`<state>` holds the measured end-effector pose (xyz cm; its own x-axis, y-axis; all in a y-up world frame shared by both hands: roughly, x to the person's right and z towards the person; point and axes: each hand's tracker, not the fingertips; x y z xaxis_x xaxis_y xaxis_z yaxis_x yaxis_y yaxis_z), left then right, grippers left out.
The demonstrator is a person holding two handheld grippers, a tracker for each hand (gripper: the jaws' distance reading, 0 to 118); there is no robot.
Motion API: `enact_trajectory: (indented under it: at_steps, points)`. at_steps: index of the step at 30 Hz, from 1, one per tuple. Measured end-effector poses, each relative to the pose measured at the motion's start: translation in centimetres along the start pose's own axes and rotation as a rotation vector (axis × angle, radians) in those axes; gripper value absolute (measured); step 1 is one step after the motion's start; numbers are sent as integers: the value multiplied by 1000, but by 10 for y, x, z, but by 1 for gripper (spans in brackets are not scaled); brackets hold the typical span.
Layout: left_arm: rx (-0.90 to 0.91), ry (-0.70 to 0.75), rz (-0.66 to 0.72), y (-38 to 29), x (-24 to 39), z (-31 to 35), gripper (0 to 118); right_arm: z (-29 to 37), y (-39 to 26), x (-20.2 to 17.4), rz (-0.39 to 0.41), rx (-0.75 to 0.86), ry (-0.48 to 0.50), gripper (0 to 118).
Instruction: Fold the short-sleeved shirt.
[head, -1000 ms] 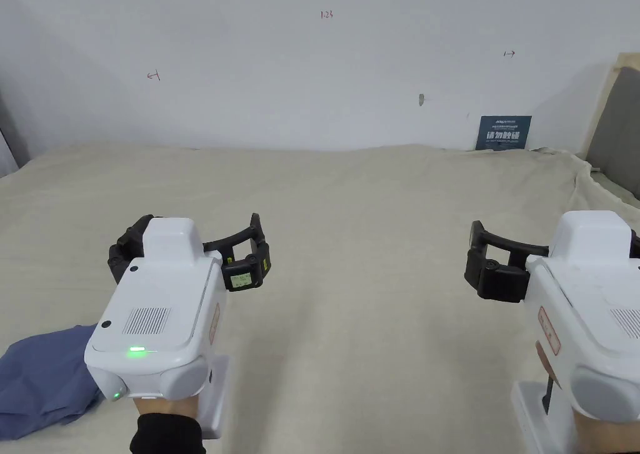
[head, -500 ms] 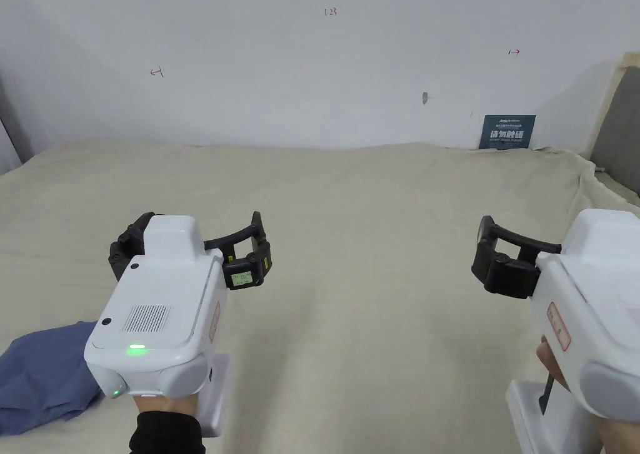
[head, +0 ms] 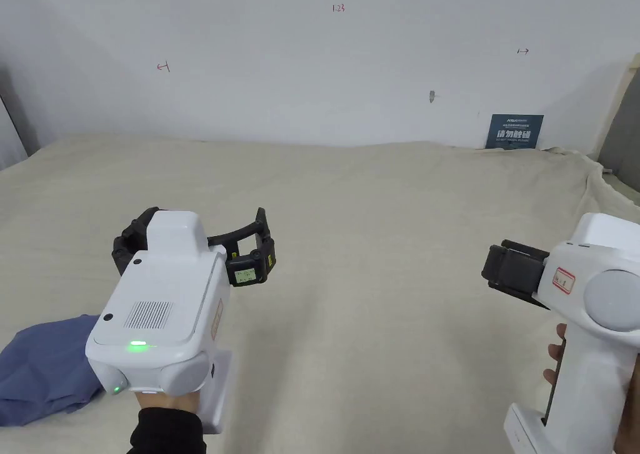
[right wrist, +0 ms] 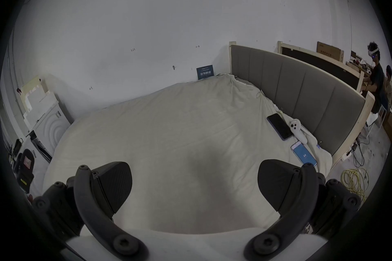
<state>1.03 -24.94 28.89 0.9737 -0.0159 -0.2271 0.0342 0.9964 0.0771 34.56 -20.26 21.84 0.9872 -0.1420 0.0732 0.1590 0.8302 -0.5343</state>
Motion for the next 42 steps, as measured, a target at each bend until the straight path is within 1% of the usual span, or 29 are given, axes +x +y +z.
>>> enact_trajectory:
  at_steps: [3,5,6,8,10,12,14,22,23,25,30,42]
  points:
    - [-2,0,-1,0,0,0,118,-1,-3,-1,23,22,-1,116]
    - [-2,-2,-2,0,1,0,118,-1,-4,0,28,29,24,116]
    - [0,-2,-4,0,1,0,118,-3,-2,0,28,13,21,116]
    - [0,-2,-6,0,1,0,118,-5,-2,3,-17,2,34,116]
    - [0,-3,-5,0,1,0,118,-5,-1,3,-19,0,37,116]
    - [1,-4,-5,0,2,0,118,-2,-1,2,0,22,46,116]
    - [1,-3,-10,-1,2,0,118,3,-3,1,39,100,49,116]
    - [15,7,-22,-2,4,1,118,21,-22,2,101,485,91,117]
    - [17,8,-21,-2,4,1,118,21,-23,1,128,505,98,117]
    - [21,5,-17,-2,4,1,118,22,-25,0,162,519,88,118]
    - [23,-7,-5,-4,5,1,118,14,-27,3,169,544,73,118]
    - [32,-13,-14,-4,6,3,118,9,-30,9,175,553,89,118]
